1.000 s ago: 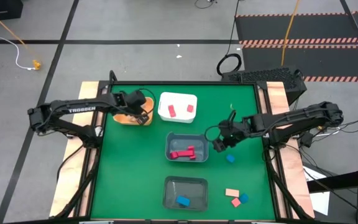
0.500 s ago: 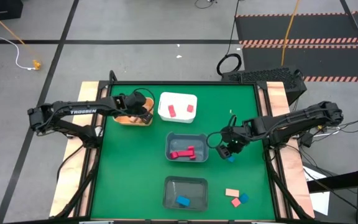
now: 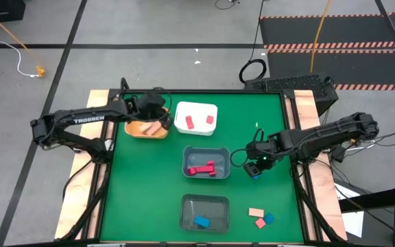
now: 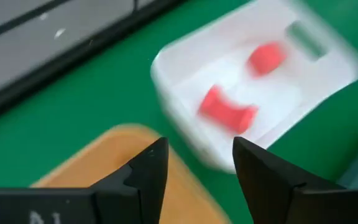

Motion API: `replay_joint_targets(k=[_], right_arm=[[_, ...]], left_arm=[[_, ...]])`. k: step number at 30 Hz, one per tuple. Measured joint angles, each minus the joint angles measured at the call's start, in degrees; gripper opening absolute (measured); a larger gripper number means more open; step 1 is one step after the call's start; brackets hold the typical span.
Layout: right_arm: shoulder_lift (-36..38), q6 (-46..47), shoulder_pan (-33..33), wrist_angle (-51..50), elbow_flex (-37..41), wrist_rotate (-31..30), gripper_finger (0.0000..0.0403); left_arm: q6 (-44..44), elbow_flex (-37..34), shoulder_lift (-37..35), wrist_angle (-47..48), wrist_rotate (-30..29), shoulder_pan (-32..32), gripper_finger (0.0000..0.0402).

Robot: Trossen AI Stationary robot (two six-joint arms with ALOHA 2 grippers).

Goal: Sort & place blocks by color
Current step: Put the top blue wooden block into the black bin

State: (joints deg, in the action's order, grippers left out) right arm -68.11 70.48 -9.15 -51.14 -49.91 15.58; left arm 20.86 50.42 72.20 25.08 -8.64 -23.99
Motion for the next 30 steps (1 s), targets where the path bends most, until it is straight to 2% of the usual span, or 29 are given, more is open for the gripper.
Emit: replay_joint_targets(k=[5, 15, 20, 30], right_arm=[[-1.6, -4.0, -0.3, 0.4, 0.2, -0.6, 0.0215], [-5.1, -2.7, -1.5, 6.2, 6.2, -1.7, 0.0282], [-5.1, -2.5, -1.5, 6.9, 7.7, -7.1, 0.0287], [-9.0, -4.6, -3.0, 12.4, 8.7, -8.0, 0.0282]], left_arm=[[-3.0, 7.6, 0.0, 0.0, 2.3, 0.4, 0.0186], [-8.7, 21.0, 0.0, 2.2, 2.3, 2.6, 0.0187], [-10.7, 24.3, -0.1, 2.5, 2.4, 2.8, 0.0187], [-9.9, 24.9, 0.0, 3.9, 2.3, 2.8, 0.0186]])
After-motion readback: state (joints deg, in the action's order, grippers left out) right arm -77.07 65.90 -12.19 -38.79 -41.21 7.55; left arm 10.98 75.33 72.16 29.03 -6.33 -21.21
